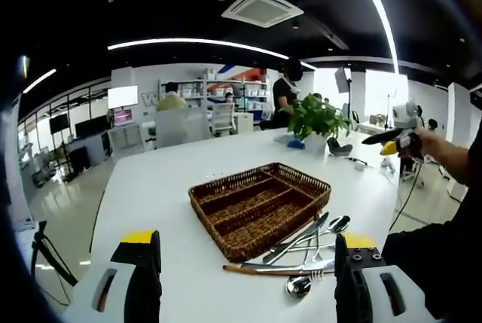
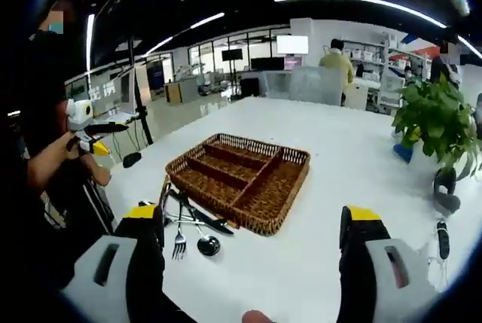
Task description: Arrange the knives, forks, and spoons in their matching storage slots by inserting each utensil handle-first until every utensil is classified and aligned in the correct compartment
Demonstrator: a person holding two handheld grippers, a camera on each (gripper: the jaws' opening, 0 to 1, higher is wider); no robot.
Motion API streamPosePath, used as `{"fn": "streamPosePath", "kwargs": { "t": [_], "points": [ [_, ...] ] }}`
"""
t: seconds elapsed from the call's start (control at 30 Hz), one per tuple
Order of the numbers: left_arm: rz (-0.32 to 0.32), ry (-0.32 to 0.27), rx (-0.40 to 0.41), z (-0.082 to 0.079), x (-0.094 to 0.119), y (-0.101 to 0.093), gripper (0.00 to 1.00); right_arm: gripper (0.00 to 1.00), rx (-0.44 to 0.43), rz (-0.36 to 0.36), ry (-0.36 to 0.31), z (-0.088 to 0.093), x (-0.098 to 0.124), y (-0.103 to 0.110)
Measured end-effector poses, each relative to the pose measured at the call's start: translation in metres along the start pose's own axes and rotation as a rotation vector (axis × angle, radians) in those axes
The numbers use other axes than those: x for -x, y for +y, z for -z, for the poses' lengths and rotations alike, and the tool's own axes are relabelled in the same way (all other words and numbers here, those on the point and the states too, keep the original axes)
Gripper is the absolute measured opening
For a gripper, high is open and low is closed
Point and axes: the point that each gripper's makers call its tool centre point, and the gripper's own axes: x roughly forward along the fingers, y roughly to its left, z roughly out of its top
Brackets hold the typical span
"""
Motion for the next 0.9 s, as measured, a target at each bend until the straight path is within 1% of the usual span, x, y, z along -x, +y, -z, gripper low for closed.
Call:
{"fn": "streamPosePath", "kwargs": {
  "t": [0.03,0.07,0.1,0.13,0.2,0.27,0.33,0.4,0.47,0.53,0.6,0.7,0.8,0.9],
  "points": [
    [-0.002,-0.005,-0.001,-0.002,0.000,0.000,1.00,0.99,0.016,0.027,-0.014,-0.002,0.006,-0.004],
    [-0.006,-0.009,-0.006,-0.005,0.000,0.001,1.00,0.99,0.030,0.050,0.006,0.003,0.011,-0.006],
    [-0.008,-0.012,-0.010,-0.007,0.000,0.001,1.00,0.99,0.013,0.116,0.016,0.008,0.017,-0.016],
    [-0.007,-0.017,-0.013,-0.009,-0.001,0.001,1.00,0.98,0.001,0.137,0.009,0.008,0.018,-0.019],
    [0.016,-0.030,-0.010,-0.014,-0.002,-0.002,1.00,0.97,0.012,0.099,0.060,0.015,0.012,-0.014],
    [0.034,-0.034,-0.020,-0.016,-0.002,-0.005,1.00,0.97,0.030,0.105,0.050,0.008,0.008,-0.009],
    [0.033,-0.030,-0.027,-0.017,-0.002,-0.003,1.00,0.98,0.060,0.107,0.027,-0.002,0.011,0.000],
    [0.031,-0.042,-0.017,-0.020,0.000,-0.001,1.00,0.98,0.065,0.101,0.024,-0.003,0.010,0.007],
    [0.035,-0.050,-0.014,-0.022,0.001,-0.001,1.00,0.99,0.086,0.090,0.038,0.000,0.008,0.011],
    [0.049,-0.046,-0.020,-0.022,0.002,-0.004,1.00,0.98,0.094,0.087,0.051,0.003,0.009,0.011],
    [0.059,-0.030,-0.044,-0.020,0.004,-0.006,1.00,0.99,0.093,0.089,0.041,0.000,0.012,0.009],
    [0.049,-0.027,-0.045,-0.019,0.006,-0.004,1.00,0.99,0.085,0.090,0.027,-0.004,0.014,0.008],
    [0.050,-0.035,-0.038,-0.020,0.007,-0.003,1.00,0.99,0.087,0.098,0.027,-0.004,0.015,0.004],
    [0.054,-0.029,-0.043,-0.020,0.007,-0.005,1.00,0.99,0.086,0.096,0.036,-0.001,0.015,0.004]
  ]
}}
